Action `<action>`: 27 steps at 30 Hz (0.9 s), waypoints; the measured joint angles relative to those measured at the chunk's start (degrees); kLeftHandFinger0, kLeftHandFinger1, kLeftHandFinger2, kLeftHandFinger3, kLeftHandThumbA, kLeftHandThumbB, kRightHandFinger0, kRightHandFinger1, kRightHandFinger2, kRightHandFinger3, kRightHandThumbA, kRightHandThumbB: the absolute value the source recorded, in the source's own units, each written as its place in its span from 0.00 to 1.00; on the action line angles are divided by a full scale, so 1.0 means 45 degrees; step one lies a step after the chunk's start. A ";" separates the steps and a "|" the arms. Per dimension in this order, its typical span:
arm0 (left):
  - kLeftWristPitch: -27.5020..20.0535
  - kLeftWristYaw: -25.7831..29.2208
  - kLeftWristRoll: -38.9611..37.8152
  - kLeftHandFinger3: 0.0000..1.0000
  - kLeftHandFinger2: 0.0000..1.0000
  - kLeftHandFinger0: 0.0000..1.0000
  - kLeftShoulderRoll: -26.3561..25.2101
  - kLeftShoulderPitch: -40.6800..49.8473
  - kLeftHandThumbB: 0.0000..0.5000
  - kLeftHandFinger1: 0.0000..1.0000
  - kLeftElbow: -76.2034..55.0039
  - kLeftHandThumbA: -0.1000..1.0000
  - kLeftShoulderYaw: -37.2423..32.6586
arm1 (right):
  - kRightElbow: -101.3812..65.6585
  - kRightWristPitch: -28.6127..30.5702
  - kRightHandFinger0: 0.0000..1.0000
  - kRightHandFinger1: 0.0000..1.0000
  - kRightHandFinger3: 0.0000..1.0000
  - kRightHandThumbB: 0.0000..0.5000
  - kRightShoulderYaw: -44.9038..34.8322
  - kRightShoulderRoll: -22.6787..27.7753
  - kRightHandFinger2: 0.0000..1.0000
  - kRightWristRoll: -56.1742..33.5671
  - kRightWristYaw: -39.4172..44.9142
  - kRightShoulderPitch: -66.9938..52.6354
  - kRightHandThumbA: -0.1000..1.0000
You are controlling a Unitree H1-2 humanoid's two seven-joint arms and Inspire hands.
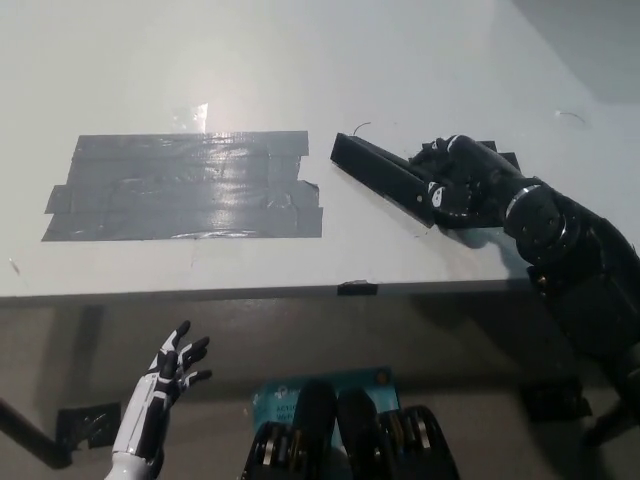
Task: A person hands a stapler to the robot and the robot grabs it with its right hand and places it on the desk infront of it
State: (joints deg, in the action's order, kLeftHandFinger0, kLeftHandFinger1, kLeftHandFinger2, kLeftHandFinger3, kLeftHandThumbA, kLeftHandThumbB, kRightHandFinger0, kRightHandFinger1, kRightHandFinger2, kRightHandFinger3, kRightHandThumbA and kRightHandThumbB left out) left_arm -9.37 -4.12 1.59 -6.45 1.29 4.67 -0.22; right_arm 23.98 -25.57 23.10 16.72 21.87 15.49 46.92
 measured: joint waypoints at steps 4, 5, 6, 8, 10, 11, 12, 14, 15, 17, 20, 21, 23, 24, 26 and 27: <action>0.0004 0.0000 0.0022 1.00 0.85 0.81 -0.0003 -0.0043 0.72 0.89 0.0001 0.97 -0.0049 | -0.0303 -0.0034 1.00 1.00 1.00 0.81 -0.0190 0.0073 1.00 -0.0031 0.0137 -0.0080 0.82; 0.0004 0.0000 0.0027 1.00 0.85 0.81 -0.0003 -0.0044 0.73 0.89 0.0001 0.97 -0.0055 | -0.0386 -0.0036 1.00 1.00 1.00 0.87 -0.0264 0.0087 1.00 -0.0043 0.0150 -0.0094 0.91; 0.0004 0.0000 0.0040 1.00 0.85 0.82 -0.0003 -0.0048 0.72 0.89 0.0001 0.97 -0.0075 | -0.0597 -0.0040 1.00 1.00 1.00 0.83 -0.0462 0.0120 1.00 -0.0066 0.0178 -0.0122 0.95; 0.0005 0.0000 0.0045 1.00 0.84 0.81 -0.0002 -0.0056 0.75 0.89 0.0001 0.96 -0.0101 | -0.0873 -0.0047 1.00 1.00 1.00 0.83 -0.0616 0.0197 1.00 -0.0064 0.0196 -0.0156 1.00; 0.0019 0.0000 0.0046 1.00 0.83 0.80 -0.0002 -0.0058 0.75 0.88 0.0001 0.95 -0.0132 | -0.1629 -0.0046 1.00 1.00 1.00 0.78 -0.0846 0.0497 1.00 -0.0046 0.0225 -0.0213 1.00; 0.0028 -0.0001 0.0046 1.00 0.83 0.80 -0.0003 -0.0061 0.75 0.88 0.0000 0.96 -0.0136 | -0.2044 -0.0046 1.00 1.00 1.00 0.72 -0.0949 0.0646 1.00 -0.0033 0.0241 -0.0238 1.00; 0.0034 0.0000 0.0046 1.00 0.83 0.79 -0.0005 -0.0063 0.76 0.87 0.0001 0.97 -0.0136 | -0.2560 -0.0048 1.00 1.00 1.00 0.71 -0.1090 0.0863 1.00 -0.0024 0.0262 -0.0256 0.98; 0.0043 0.0001 0.0046 1.00 0.83 0.79 -0.0015 -0.0065 0.75 0.87 0.0001 0.97 -0.0136 | -0.3102 -0.0046 1.00 1.00 1.00 0.74 -0.1285 0.1078 1.00 -0.0022 0.0276 -0.0256 1.00; 0.0055 0.0002 0.0058 1.00 0.83 0.79 -0.0016 -0.0073 0.76 0.87 0.0001 0.98 -0.0137 | -0.3637 -0.0045 1.00 1.00 1.00 0.74 -0.1508 0.1254 1.00 -0.0033 0.0279 -0.0286 1.00; 0.0079 0.0003 0.0078 1.00 0.82 0.79 -0.0019 -0.0091 0.77 0.87 0.0004 0.97 -0.0140 | -0.4621 -0.0050 1.00 1.00 1.00 0.75 -0.1928 0.1482 1.00 -0.0048 0.0295 -0.0375 1.00; 0.0103 0.0003 0.0086 0.99 0.81 0.77 -0.0018 -0.0126 0.80 0.86 0.0012 0.97 -0.0140 | -0.5901 -0.0066 1.00 1.00 1.00 0.76 -0.2580 0.1695 1.00 -0.0115 0.0337 -0.0516 1.00; 0.0108 0.0003 0.0087 0.99 0.81 0.77 -0.0017 -0.0136 0.80 0.86 0.0016 0.97 -0.0143 | -0.6378 -0.0070 1.00 1.00 1.00 0.76 -0.2822 0.1778 1.00 -0.0181 0.0340 -0.0578 1.00; 0.0119 0.0003 0.0088 0.99 0.82 0.77 -0.0020 -0.0141 0.80 0.86 0.0022 0.99 -0.0147 | -0.7513 -0.0077 1.00 1.00 1.00 0.70 -0.3370 0.1964 1.00 -0.0321 0.0357 -0.0801 1.00; 0.0125 0.0003 0.0090 0.99 0.83 0.77 -0.0021 -0.0140 0.79 0.86 0.0023 0.99 -0.0148 | -0.8066 -0.0079 1.00 1.00 1.00 0.71 -0.3638 0.2052 1.00 -0.0371 0.0378 -0.0949 1.00; 0.0137 0.0004 0.0091 0.99 0.84 0.78 -0.0018 -0.0132 0.81 0.87 0.0025 1.00 -0.0151 | -0.8939 -0.0081 1.00 1.00 1.00 0.75 -0.4072 0.2117 1.00 -0.0448 0.0390 -0.1288 1.00; 0.0148 0.0004 0.0093 0.99 0.84 0.79 -0.0016 -0.0129 0.82 0.87 0.0028 1.00 -0.0155 | -0.9628 -0.0082 1.00 1.00 1.00 0.75 -0.4320 0.2115 1.00 -0.0525 0.0403 -0.1685 1.00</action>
State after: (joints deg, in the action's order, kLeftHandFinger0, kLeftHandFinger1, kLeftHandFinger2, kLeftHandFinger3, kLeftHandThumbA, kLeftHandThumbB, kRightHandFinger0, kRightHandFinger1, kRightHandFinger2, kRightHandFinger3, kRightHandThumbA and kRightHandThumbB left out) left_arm -8.71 -4.11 2.00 -6.52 0.71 4.80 -0.91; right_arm -19.35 -25.94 3.66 26.24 19.50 17.31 39.34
